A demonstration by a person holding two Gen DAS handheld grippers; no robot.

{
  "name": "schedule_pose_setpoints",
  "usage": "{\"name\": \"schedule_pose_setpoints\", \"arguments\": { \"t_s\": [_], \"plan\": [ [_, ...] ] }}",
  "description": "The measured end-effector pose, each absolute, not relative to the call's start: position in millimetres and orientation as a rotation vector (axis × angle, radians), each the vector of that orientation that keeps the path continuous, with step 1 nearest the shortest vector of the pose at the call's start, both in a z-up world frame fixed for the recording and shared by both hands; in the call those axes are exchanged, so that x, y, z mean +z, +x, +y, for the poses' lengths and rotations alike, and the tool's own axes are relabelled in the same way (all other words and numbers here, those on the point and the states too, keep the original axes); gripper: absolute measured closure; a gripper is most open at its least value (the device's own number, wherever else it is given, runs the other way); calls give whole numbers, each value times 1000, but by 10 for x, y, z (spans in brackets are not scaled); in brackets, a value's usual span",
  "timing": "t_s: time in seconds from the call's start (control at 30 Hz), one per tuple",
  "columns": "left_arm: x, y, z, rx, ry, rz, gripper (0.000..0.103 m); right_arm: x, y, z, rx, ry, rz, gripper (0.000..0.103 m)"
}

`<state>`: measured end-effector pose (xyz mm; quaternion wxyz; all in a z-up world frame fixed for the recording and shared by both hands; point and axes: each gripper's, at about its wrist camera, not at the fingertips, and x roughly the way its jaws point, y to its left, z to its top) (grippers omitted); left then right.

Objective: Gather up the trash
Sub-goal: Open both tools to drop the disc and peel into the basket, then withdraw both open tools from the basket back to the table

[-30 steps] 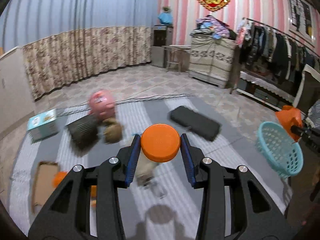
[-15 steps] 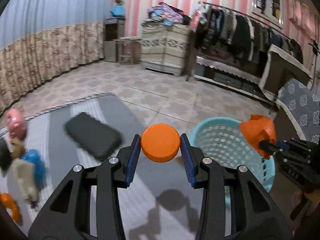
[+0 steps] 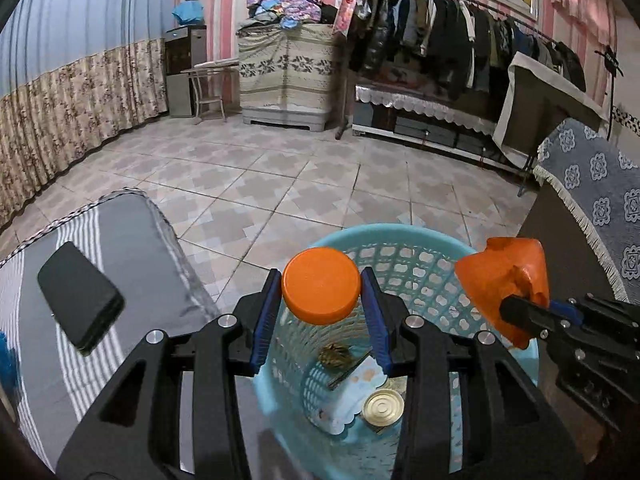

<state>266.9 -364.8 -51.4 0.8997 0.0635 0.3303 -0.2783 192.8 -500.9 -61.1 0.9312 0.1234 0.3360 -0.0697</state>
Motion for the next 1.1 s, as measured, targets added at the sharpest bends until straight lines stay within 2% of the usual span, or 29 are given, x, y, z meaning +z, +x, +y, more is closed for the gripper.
{"name": "schedule_pose_setpoints", "arguments": {
  "t_s": [0.03, 0.1, 0.2, 0.4, 0.67, 0.7, 0.8, 0.87, 0.9, 0.93, 1.1],
  "plan": [
    [-525, 2680, -3664, -582, 131, 692, 63, -629, 1929, -5021, -145, 259, 690, 91],
    [-539, 2694, -3685, -585, 139, 704, 52, -644, 1929, -5041, -147, 275, 690, 91],
    [-495, 2695, -3646, -562, 136, 699, 29, -667, 1923, -5063, -139, 289, 685, 91],
    [-339, 2620, -3362, -478, 164, 641, 14, -695, 1957, -4988, -126, 277, 693, 91],
    [-135, 2513, -2801, -369, 141, 602, 8, -715, 2041, -4816, -151, 225, 705, 89],
    [-110, 2506, -2742, -363, 132, 600, 8, -716, 2043, -4803, -158, 220, 706, 87],
    [-35, 2455, -2592, -340, 106, 591, 7, -710, 2032, -4798, -183, 226, 700, 45],
    [5, 2406, -2476, -327, 95, 582, 7, -715, 2038, -4807, -187, 231, 701, 42],
    [24, 2389, -2441, -320, 94, 578, 6, -718, 2040, -4812, -188, 234, 705, 36],
    [46, 2373, -2399, -312, 93, 573, 6, -718, 2040, -4800, -192, 231, 706, 25],
    [96, 2251, -2097, -267, 88, 560, 6, -652, 2032, -4705, -217, 188, 685, 14]
  ]
}}
